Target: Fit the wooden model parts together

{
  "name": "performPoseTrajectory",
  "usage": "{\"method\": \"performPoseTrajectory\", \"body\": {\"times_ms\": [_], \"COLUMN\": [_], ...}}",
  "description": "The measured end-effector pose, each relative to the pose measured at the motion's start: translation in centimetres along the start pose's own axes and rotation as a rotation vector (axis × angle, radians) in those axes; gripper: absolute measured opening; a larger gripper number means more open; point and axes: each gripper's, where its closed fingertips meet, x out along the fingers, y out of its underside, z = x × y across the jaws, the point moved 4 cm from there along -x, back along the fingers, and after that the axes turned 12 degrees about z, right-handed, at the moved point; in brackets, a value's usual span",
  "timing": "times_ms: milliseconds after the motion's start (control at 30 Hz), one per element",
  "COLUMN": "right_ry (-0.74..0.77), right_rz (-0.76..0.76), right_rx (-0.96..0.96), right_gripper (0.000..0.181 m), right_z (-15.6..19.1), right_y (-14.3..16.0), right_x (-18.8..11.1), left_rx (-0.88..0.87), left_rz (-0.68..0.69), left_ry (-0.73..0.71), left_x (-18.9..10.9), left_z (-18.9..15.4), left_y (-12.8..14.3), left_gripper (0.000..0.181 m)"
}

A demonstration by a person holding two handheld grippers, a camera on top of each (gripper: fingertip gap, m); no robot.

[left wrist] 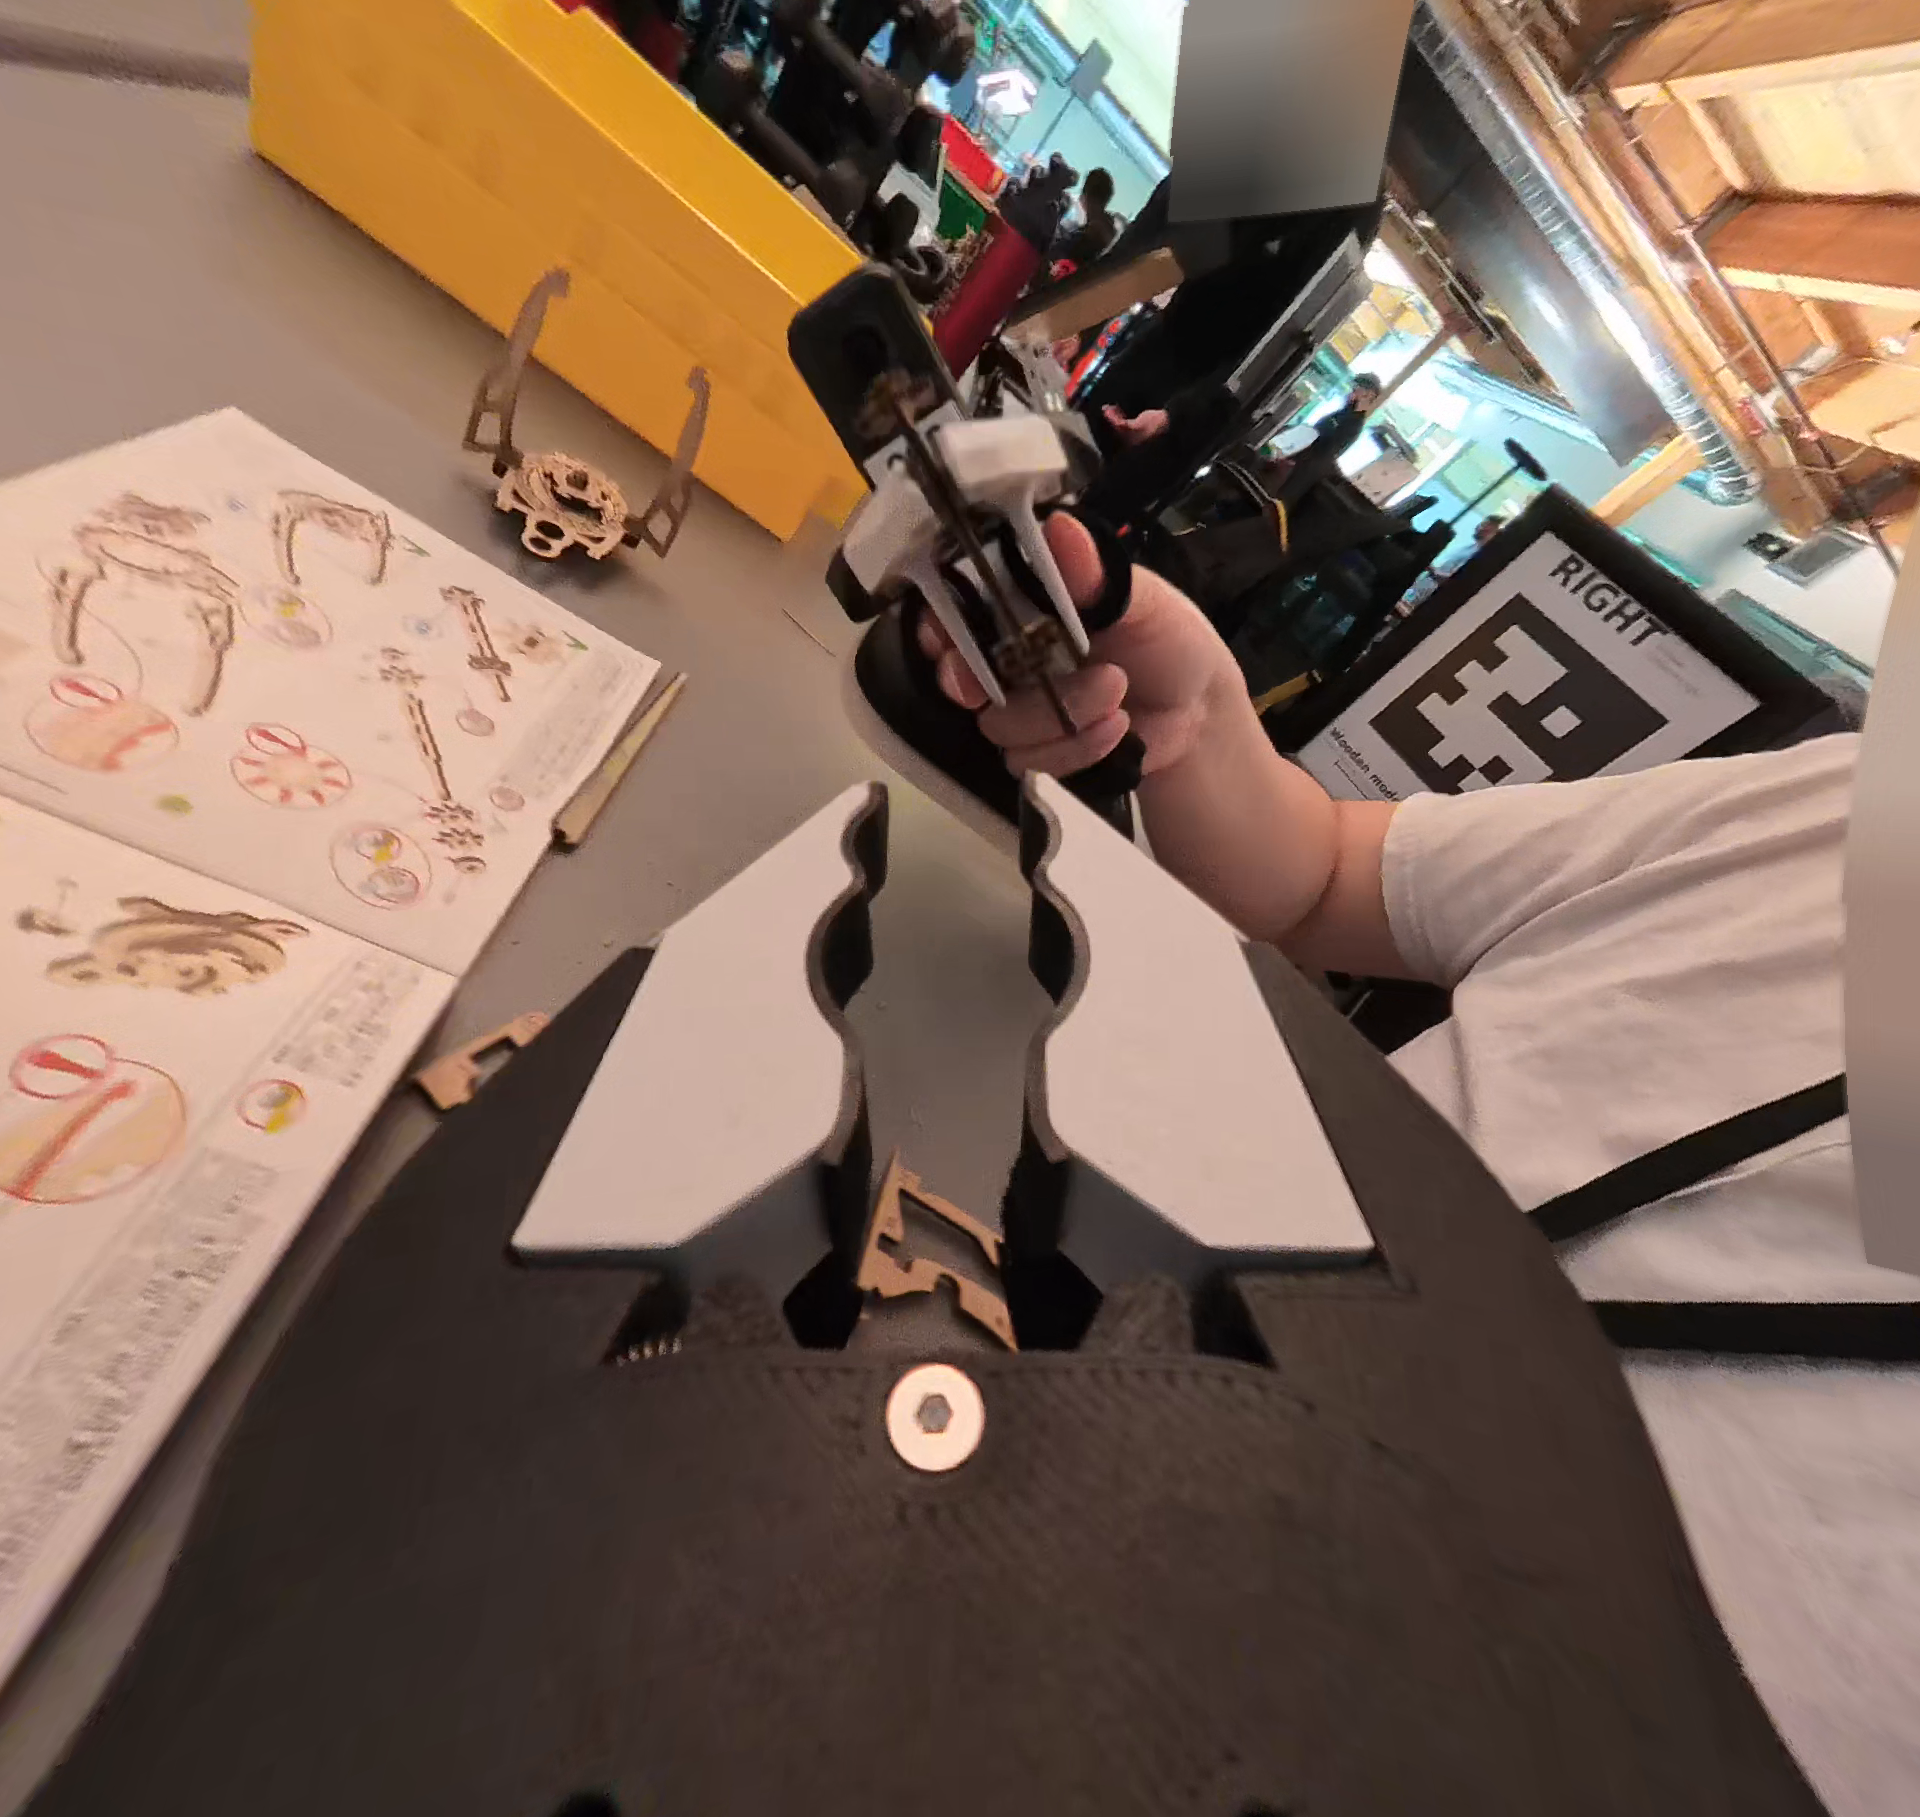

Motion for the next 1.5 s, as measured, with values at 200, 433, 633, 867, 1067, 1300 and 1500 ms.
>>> {"method": "performPoseTrajectory", "body": {"times_ms": [200, 433, 633, 867, 1067, 1300, 1500], "right_ry": [-0.014, 0.047, 0.069, 0.137, 0.163, 0.169, 0.166], "right_rz": [-0.080, -0.117, -0.159, -0.206, -0.210, -0.202, -0.219], "right_rx": [0.141, 0.094, 0.102, 0.081, 0.054, 0.051, 0.055], "right_gripper": [0.000, 0.000, 0.000, 0.000, 0.001, 0.000, 0.000], "right_z": [0.6, 1.2, -0.1, -1.6, -1.9, -2.2, -2.4], "right_y": [1.1, 3.5, 5.9, 7.9, 7.9, 7.8, 7.8], "right_x": [-1.2, -2.7, -3.6, -4.7, -5.0, -5.1, -5.1], "left_rx": [-0.139, -0.354, -0.447, -0.465, -0.442, -0.469, -0.440], "left_rz": [-0.102, -0.138, -0.142, -0.090, -0.104, -0.101, -0.083], "left_ry": [0.066, 0.174, 0.232, 0.232, 0.227, 0.262, 0.234], "left_x": [2.0, 5.5, 7.3, 8.5, 8.5, 8.0, 7.5], "left_z": [-3.0, -4.3, -4.3, -3.7, -3.3, -2.7, -2.4], "left_y": [0.7, 2.4, 3.8, 5.5, 5.6, 5.5, 5.2], "left_gripper": [0.026, 0.031, 0.012, 0.000, 0.000, 0.000, 0.001]}}
